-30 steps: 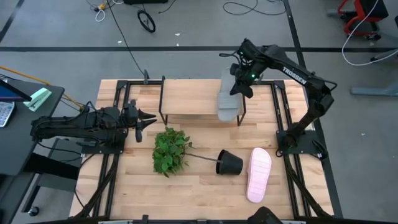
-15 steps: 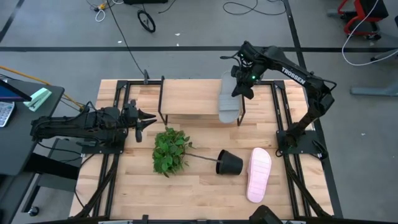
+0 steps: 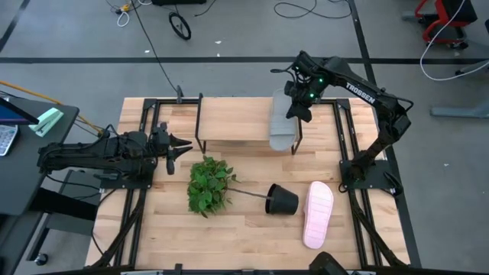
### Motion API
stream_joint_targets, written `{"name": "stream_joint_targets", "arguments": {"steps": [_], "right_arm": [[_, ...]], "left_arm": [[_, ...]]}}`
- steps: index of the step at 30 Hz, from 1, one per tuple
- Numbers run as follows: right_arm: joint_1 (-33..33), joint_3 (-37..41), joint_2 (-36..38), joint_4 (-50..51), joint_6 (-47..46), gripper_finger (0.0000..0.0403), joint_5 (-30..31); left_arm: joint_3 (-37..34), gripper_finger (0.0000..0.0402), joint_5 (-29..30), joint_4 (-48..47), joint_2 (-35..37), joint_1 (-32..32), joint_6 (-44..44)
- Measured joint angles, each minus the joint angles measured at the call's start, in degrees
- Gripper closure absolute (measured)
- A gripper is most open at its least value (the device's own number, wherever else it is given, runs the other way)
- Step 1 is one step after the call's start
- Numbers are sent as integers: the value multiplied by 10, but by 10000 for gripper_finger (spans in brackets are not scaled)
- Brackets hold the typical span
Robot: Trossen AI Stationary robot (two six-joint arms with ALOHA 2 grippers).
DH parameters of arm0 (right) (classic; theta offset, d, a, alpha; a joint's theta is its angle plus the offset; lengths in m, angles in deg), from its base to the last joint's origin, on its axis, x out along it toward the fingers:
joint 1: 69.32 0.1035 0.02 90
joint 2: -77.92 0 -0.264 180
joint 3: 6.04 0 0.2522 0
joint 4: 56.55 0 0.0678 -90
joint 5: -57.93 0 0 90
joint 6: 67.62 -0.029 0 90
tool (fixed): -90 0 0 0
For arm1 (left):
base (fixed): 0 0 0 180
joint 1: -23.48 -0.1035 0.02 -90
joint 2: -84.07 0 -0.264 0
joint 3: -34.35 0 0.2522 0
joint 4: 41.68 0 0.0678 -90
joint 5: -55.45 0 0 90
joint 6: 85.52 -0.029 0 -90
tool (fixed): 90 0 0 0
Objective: Pick and place slides into the shelf
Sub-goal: Put the right gray slide on the shelf
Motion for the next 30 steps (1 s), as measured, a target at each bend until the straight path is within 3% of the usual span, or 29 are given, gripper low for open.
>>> {"name": "stream_joint_targets", "arguments": {"steps": [9,17,30], "right_arm": [[0,0,0,12,-14,389,30],[1,0,0,6,-25,326,126],[1,0,11,3,-29,229,141]], "left_arm": [[0,309,0,-1,0,0,0],[0,308,0,-1,0,0,3],[0,310,0,-4,0,0,5]]}}
